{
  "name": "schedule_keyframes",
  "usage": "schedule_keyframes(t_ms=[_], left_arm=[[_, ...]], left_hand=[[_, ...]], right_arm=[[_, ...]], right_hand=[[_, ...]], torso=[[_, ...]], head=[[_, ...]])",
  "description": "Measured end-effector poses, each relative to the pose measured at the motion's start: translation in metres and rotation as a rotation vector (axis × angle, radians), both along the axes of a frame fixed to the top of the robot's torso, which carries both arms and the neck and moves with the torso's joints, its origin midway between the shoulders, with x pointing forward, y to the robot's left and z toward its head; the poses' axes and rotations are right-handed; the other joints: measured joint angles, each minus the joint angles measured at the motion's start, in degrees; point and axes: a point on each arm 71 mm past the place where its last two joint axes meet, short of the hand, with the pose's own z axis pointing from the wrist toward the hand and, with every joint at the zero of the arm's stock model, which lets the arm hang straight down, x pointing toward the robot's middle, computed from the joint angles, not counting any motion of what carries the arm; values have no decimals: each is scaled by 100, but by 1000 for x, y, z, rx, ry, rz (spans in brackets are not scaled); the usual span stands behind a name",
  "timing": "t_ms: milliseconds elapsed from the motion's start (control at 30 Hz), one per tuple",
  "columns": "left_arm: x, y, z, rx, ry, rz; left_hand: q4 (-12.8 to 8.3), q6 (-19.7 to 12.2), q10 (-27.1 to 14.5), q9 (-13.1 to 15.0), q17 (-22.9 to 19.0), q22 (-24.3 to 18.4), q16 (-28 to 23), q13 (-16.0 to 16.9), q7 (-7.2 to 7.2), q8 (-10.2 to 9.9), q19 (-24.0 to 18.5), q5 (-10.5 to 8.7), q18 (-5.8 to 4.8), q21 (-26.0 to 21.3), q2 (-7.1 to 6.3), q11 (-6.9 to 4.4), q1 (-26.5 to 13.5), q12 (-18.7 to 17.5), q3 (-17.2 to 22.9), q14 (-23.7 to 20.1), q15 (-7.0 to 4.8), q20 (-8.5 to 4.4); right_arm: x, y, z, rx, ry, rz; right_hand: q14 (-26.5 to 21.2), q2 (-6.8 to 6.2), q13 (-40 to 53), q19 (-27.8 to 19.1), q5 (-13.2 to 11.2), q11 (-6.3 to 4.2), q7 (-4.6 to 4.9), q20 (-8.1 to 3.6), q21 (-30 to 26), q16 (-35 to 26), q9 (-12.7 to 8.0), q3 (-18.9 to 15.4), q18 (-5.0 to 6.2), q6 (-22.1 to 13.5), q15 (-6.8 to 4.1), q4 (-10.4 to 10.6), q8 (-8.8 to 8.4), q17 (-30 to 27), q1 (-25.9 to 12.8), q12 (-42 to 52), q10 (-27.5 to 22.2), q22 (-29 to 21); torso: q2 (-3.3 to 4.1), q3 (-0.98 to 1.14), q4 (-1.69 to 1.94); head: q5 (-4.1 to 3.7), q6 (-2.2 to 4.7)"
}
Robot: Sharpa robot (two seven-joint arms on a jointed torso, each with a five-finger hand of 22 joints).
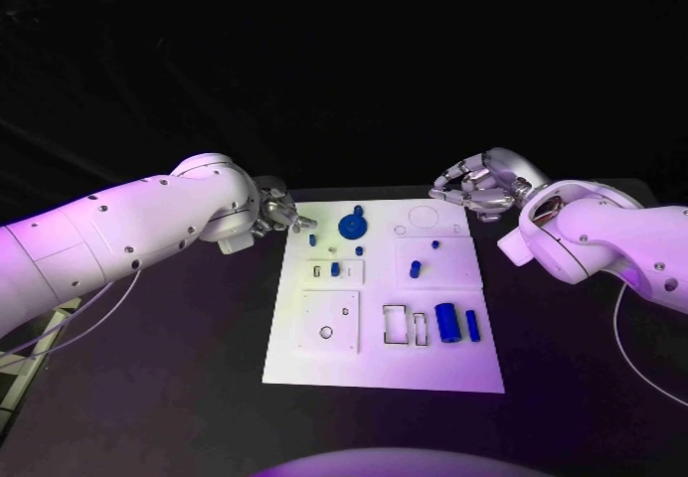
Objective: Assemble the parts on the task board
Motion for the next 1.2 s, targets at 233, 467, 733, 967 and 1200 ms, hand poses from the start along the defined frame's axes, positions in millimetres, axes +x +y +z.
schedule_keyframes(t_ms=[233,467,733,967,1200], left_arm=[[6,-5,-5,29,6,-5],[9,-12,-13,47,19,-14],[12,-18,-18,56,29,-23],[13,-21,-20,58,37,-31],[14,-22,-21,57,45,-34]], left_hand=[[0,21,0,-5,0,0,0,0,-21,0,0,0,0,0,22,0,-22,0,0,0,0,0],[0,41,0,-16,1,10,19,0,0,1,0,0,0,0,52,0,-53,0,0,-1,-1,0],[0,61,1,-21,1,25,18,1,-21,1,0,0,0,0,75,0,-30,0,0,-1,-1,0],[0,83,1,-37,1,25,18,-8,-42,3,1,0,0,0,135,-1,30,0,1,-1,-1,0],[-19,116,1,-66,-2,37,18,-14,-34,55,1,34,0,0,305,-1,155,0,19,-1,-1,0]], right_arm=[[0,0,0,0,0,0],[1,1,0,0,0,1],[1,3,-1,0,0,4],[1,3,-1,0,1,4],[1,3,-2,0,2,4]], right_hand=[[0,30,0,0,0,0,0,0,0,0,9,-16,0,0,0,16,23,0,-30,0,0,0],[0,30,0,0,0,0,0,0,0,0,9,-16,0,0,0,16,23,0,-30,0,0,0],[0,30,-6,0,0,0,-21,0,-32,-23,8,-16,0,-21,0,16,23,4,-30,0,0,-7],[0,30,-6,0,0,0,-21,0,-32,-23,13,-16,0,-21,0,16,23,4,-30,-23,0,-7],[0,30,-6,0,0,0,-21,0,-32,-23,13,-16,0,-21,0,16,23,4,-30,-22,0,-7]], torso=[[-1,0,0],[-7,1,-3],[-10,-1,-3],[-12,1,-4],[-14,2,-3]], head=[[2,-19],[1,-15],[-4,-10],[-10,-7],[-18,-15]])
